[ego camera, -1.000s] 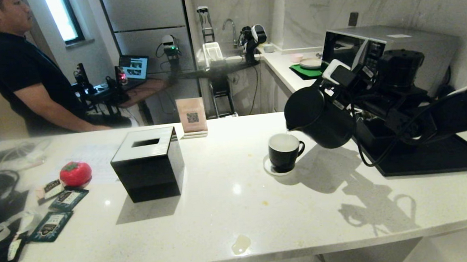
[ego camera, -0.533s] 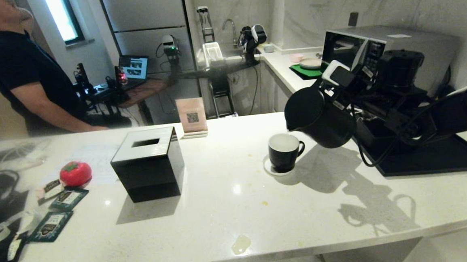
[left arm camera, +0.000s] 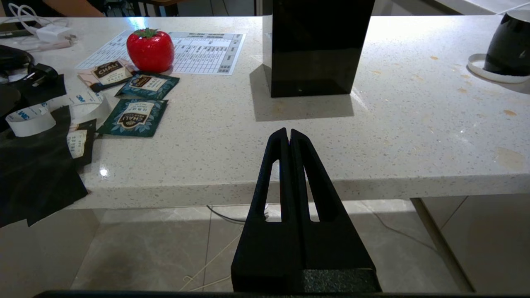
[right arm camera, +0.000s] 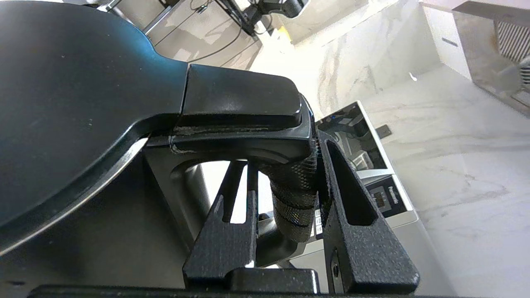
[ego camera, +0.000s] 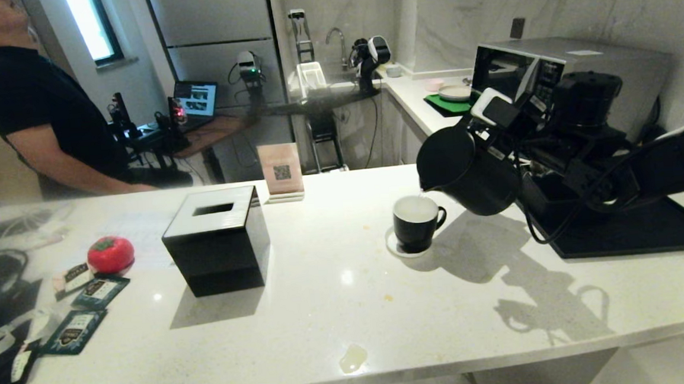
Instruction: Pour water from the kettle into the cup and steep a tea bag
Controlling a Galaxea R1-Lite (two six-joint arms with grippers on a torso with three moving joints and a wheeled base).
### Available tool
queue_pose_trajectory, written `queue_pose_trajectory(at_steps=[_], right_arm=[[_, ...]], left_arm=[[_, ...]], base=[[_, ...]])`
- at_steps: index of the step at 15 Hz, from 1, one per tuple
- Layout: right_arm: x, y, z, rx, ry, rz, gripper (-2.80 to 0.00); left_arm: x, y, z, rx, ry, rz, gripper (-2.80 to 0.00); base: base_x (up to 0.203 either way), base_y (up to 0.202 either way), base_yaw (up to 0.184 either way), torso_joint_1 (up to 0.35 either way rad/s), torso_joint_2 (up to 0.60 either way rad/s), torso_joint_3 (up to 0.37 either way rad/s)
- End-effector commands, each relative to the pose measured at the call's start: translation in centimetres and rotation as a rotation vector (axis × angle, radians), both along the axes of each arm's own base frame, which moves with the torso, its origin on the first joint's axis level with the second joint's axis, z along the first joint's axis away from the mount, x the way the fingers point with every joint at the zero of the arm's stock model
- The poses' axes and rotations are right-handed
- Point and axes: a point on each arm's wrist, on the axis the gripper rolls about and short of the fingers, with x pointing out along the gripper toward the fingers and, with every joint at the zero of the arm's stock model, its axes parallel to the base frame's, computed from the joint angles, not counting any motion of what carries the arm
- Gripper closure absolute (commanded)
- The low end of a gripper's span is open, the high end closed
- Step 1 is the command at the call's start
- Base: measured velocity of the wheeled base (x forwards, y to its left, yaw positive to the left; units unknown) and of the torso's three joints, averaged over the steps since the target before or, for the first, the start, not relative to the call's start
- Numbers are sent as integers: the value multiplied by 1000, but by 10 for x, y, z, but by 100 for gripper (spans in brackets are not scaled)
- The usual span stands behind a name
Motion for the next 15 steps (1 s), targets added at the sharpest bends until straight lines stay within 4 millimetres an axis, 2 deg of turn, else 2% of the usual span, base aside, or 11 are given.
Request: queue_pose_trajectory(at_steps=[1,15], right_arm=[[-1,0,0,-6,-6,-1,0],[-2,-1,1,-22,-37,-3,0]], left_arm=[[0,0,0,1,2,0,0],[0,0,0,-1,2,1,0]], base=[[0,0,0,0,0,0],[0,0,0,0,0,0]])
